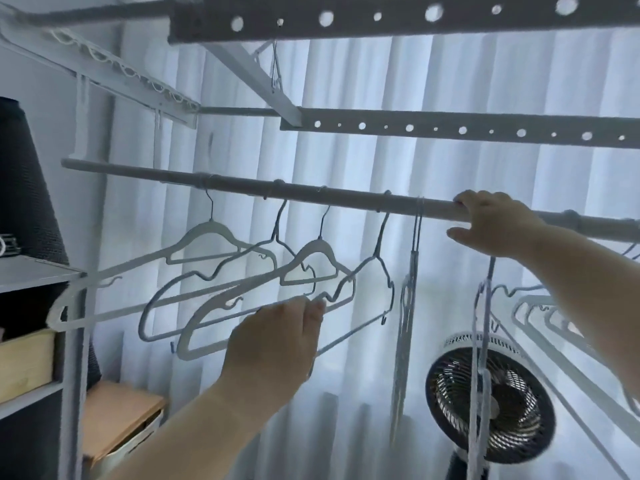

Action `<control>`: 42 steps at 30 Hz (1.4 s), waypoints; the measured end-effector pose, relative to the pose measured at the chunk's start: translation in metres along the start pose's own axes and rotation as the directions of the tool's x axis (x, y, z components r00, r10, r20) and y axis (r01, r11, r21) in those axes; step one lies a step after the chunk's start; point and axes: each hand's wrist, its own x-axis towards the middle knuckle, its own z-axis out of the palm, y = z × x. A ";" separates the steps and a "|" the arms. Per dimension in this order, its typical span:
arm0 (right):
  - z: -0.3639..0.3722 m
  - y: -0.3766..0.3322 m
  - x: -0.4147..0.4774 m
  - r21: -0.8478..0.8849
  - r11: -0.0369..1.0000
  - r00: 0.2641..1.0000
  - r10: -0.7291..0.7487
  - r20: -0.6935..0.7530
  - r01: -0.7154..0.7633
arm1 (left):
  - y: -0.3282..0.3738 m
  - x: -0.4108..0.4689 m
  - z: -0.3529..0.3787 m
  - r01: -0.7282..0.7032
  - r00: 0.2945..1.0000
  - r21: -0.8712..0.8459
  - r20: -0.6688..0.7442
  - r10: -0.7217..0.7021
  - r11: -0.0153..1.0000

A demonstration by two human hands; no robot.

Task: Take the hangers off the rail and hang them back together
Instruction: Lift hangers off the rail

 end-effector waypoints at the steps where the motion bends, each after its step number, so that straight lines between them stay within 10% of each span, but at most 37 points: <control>1: 0.001 -0.001 -0.001 -0.013 1.000 1.000 0.007 -0.006 -0.007 | -0.002 0.004 -0.002 -0.008 1.000 -0.080 -0.029 0.006 0.997; 17: -0.003 -0.005 -0.008 -0.091 0.994 0.997 0.066 0.026 -0.064 | 0.000 0.056 0.005 -0.045 0.999 -0.191 0.004 0.047 0.981; 24: -0.005 -0.055 -0.029 0.066 0.977 0.947 -0.181 -0.265 0.205 | -0.038 0.033 -0.005 0.030 0.999 -0.256 0.045 -0.019 0.966; 42: 0.007 -0.164 -0.059 0.268 0.814 0.821 -0.558 0.119 0.515 | -0.108 -0.104 -0.118 0.066 0.939 -0.141 -0.327 -0.110 0.988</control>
